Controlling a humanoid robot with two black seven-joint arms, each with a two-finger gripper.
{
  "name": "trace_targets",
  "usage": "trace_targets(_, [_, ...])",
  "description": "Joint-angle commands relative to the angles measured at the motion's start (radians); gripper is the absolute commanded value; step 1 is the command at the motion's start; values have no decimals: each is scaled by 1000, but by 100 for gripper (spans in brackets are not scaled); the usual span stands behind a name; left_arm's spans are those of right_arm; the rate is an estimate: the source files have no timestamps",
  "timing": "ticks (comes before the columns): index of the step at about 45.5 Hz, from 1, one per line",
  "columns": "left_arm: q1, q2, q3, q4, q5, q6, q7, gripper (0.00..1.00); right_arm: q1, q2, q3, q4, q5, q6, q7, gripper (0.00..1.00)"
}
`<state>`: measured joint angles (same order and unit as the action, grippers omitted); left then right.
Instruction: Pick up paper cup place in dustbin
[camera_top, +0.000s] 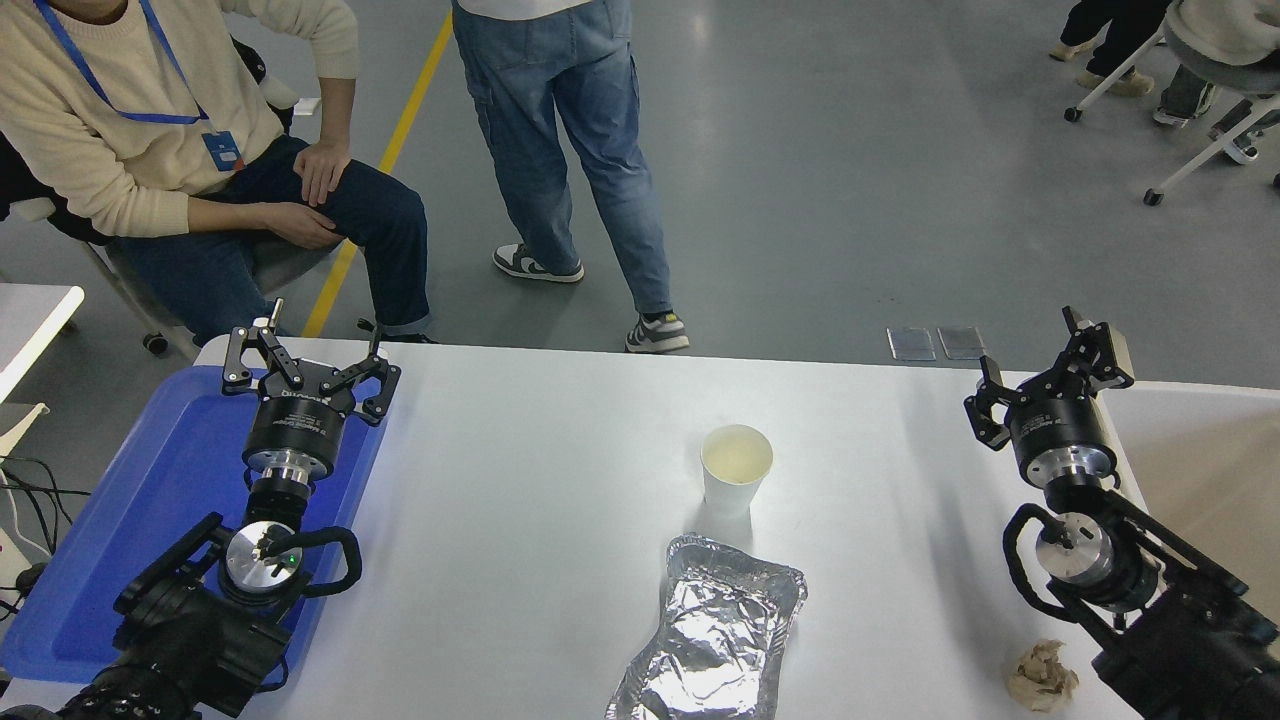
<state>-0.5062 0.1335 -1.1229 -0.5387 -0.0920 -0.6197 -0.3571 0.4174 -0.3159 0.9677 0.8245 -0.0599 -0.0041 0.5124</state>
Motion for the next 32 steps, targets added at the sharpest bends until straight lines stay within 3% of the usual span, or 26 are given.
trace_targets(1, [0,0,0,0,0,0,0,100,-2,0,-3,-1,0,1,0,100])
trace_targets(32, [0,0,0,0,0,0,0,100,-2,0,-1,-1,0,1,0,100])
